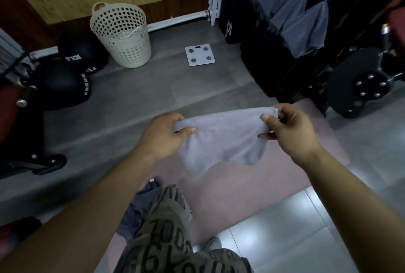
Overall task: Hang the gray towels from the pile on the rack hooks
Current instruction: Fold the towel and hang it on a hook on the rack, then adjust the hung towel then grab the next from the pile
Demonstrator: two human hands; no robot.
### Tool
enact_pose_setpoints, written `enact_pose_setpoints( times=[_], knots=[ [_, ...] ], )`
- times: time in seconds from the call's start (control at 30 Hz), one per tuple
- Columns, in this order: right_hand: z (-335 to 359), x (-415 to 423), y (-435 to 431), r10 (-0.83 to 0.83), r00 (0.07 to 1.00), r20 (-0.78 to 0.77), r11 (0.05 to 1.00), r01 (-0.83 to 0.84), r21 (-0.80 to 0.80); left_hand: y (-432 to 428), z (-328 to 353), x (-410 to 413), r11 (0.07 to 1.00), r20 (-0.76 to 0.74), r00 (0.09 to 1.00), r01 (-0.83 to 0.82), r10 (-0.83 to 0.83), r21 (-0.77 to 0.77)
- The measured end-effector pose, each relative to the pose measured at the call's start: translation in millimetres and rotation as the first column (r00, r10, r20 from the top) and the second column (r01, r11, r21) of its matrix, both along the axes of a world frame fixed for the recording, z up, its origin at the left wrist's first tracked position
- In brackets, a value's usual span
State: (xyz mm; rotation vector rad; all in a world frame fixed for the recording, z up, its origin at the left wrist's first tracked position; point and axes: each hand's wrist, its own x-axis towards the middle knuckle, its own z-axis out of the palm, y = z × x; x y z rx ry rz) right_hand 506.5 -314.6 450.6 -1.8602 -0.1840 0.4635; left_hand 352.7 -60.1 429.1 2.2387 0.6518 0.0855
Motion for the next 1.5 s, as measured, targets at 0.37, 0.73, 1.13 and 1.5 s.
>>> enact_pose_setpoints(
  times=[0.37, 0.73, 1.13, 1.5],
  knots=[
    [-5.0, 214.5, 151.6, -0.069, 0.993, 0.098, 0.997, 0.071, -0.015, 152.2, -44.6, 240.9, 0.8, 0.086, 0.874, 0.475, -0.479, -0.366],
    [80.0, 422.9, 277.3, 0.012, 0.988, 0.152, 0.993, 0.006, -0.116, 262.9, 49.8, 568.7, 0.55, 0.01, 0.573, 0.791, -0.819, -0.269],
    [201.2, 605.7, 247.8, -0.171, 0.925, 0.34, 0.975, 0.109, 0.195, 200.0, 217.0, 835.4, 0.215, 0.337, 0.243, 0.969, -0.91, -0.119],
    [254.8, 748.7, 215.4, -0.234, 0.868, 0.438, 0.969, 0.245, 0.033, 181.8, 260.6, 996.8, 0.332, 0.35, 0.335, 0.941, -0.875, -0.071]
  ],
)
